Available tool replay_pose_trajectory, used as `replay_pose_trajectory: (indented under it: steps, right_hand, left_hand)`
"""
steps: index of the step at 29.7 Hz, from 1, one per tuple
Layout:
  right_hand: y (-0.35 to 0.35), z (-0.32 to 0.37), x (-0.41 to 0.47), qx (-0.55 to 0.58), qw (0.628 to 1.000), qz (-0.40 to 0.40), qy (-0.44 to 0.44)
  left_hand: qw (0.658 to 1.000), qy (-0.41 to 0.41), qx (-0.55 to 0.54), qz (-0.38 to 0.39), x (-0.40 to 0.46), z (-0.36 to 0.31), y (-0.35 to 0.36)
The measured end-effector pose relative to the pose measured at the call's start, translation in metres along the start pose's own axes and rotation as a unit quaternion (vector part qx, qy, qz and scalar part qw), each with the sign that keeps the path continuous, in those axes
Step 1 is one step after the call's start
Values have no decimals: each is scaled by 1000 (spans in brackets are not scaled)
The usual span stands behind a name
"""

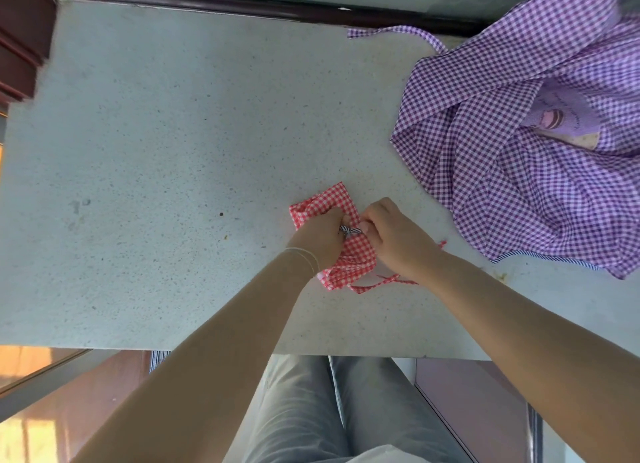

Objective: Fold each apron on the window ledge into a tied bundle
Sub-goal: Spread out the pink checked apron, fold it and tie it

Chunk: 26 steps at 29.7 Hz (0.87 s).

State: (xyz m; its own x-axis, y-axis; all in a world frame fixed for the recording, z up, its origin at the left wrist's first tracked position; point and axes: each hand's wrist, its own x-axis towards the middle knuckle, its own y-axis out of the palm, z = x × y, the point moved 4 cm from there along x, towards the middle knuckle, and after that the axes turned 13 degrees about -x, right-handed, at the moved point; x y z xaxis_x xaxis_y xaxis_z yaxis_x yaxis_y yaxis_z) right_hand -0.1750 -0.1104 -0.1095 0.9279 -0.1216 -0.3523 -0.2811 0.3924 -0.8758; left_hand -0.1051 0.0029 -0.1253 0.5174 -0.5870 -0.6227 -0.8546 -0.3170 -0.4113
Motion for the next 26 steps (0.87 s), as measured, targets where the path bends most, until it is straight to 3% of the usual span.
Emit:
replay_pose_trajectory:
  steps: [3, 5, 7, 10, 12, 15, 18, 20, 23, 26]
  right_hand:
    - [2, 6, -4, 29, 998, -25, -51]
    - [1, 11, -4, 58, 996, -26, -62]
    - [1, 17, -3, 82, 995, -7, -60]
    - [3, 18, -1, 84, 994, 21, -65]
    - [6, 16, 0, 58, 995, 29, -76]
    - [12, 16, -2, 12, 995, 36, -96]
    - [12, 16, -3, 28, 996, 28, -80]
    - [9, 16, -2, 77, 995, 18, -54]
    - [7, 15, -1, 147, 989, 8, -11]
    - [11, 17, 10, 214, 976, 28, 40]
  left_hand:
    - [991, -7, 117, 68, 7, -9, -7]
    - [983, -15, 139, 116, 8, -12, -11]
    - [985, -36, 74, 155, 10, -7, -18]
    - [967, -74, -119, 212, 7, -2, -28]
    - [961, -58, -136, 234, 3, -3, -32]
    - [974, -9, -62, 218, 1, -1, -32]
    - [987, 57, -48, 139, 4, 8, -28]
    - [989, 141, -42, -6, 3, 17, -29]
    - [937, 262, -56, -225, -7, 30, -28]
    - [907, 285, -86, -298, -12, 38, -18]
